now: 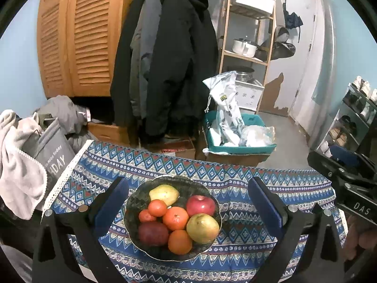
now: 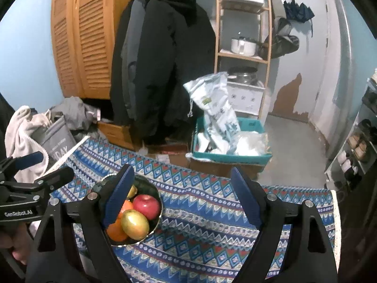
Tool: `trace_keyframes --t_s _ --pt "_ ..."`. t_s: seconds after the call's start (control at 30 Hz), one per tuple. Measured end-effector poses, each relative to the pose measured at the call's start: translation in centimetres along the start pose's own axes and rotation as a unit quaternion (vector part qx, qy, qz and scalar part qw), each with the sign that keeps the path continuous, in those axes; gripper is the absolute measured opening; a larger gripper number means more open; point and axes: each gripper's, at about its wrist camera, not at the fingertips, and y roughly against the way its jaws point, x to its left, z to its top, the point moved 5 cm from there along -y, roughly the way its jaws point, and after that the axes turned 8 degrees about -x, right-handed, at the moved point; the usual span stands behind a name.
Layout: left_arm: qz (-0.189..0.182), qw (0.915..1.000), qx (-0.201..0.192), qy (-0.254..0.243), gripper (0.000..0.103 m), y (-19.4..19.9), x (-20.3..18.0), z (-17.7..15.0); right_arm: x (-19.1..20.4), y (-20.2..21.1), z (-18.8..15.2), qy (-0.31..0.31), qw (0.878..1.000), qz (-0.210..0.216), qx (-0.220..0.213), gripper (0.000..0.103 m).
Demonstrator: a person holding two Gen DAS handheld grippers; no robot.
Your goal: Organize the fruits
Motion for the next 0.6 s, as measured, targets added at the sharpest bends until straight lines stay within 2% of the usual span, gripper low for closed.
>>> trace_keyframes --t_s 0.6 --pt "0.014 0.9988 -0.039 -0.024 0.102 2.1 -2.1 1.7 -3.5 2.6 1.2 -0.02 0.999 -0.029 -0.035 0.085"
